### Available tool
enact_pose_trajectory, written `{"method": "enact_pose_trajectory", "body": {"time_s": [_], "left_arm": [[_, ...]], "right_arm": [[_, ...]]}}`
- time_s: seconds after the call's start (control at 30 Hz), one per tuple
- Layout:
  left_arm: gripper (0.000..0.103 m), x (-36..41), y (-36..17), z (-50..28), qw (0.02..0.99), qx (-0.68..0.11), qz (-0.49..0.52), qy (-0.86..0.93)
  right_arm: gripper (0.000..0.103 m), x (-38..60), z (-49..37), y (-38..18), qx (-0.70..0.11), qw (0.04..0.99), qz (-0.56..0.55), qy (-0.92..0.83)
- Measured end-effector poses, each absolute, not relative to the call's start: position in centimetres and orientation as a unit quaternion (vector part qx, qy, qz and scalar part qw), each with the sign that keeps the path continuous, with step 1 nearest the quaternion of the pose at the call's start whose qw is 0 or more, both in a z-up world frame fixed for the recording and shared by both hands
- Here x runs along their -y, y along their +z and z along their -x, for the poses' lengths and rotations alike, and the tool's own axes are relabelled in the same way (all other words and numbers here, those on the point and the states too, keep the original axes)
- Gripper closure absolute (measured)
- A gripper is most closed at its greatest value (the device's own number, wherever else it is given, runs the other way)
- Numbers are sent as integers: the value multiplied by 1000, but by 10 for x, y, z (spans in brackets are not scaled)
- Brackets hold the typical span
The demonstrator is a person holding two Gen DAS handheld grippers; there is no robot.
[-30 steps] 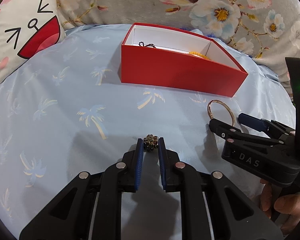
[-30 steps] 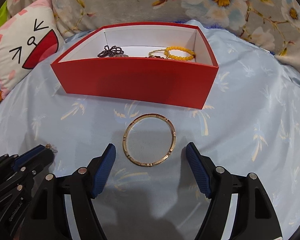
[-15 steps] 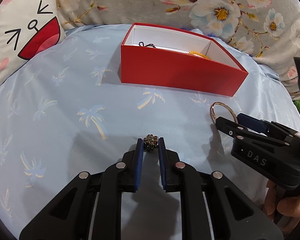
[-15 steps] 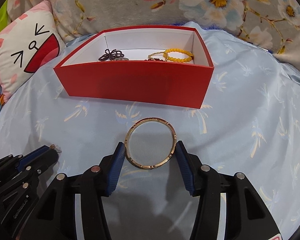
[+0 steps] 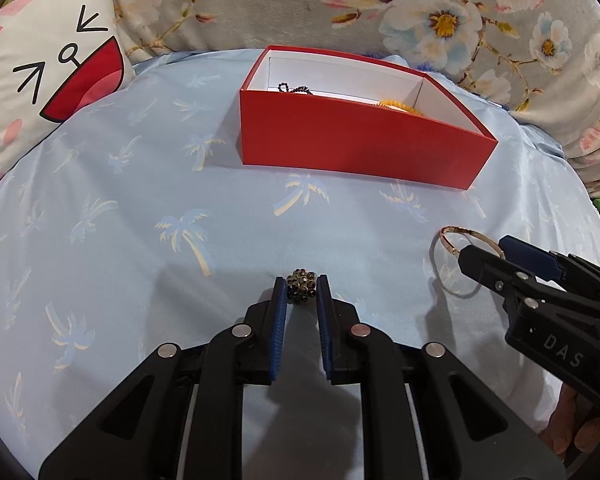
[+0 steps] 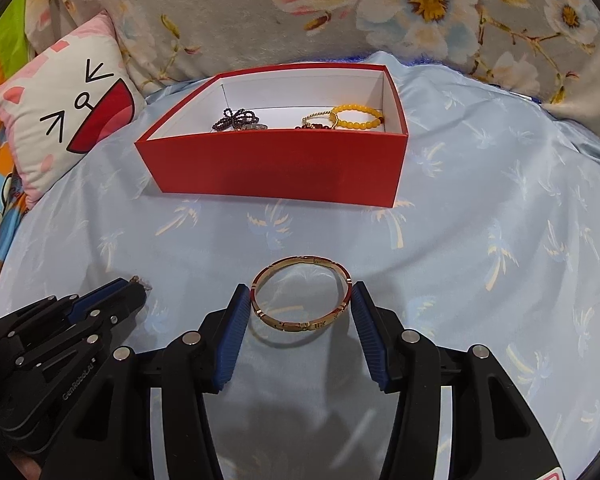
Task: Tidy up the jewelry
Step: 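Grasp the gold bangle by its rim with the right gripper while the left holds the beaded charm, then carry the bangle and beaded charm over the red box with both grippers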
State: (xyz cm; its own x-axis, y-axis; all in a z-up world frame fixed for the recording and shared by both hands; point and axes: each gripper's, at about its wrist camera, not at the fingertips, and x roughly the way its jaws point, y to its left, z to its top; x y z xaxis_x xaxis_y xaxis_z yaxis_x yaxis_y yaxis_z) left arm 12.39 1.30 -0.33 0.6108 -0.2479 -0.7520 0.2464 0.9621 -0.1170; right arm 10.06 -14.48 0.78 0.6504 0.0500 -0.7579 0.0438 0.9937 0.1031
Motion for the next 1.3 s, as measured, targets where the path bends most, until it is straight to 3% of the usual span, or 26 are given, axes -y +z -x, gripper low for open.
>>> {"method": "enact_pose_trajectory", "body": {"time_s": [1.3], "left_arm": [[88,-4,20,-67,890,-429,-17,-155]], "right_arm": [[54,136,-12,15,-452,891,-54,4]]}}
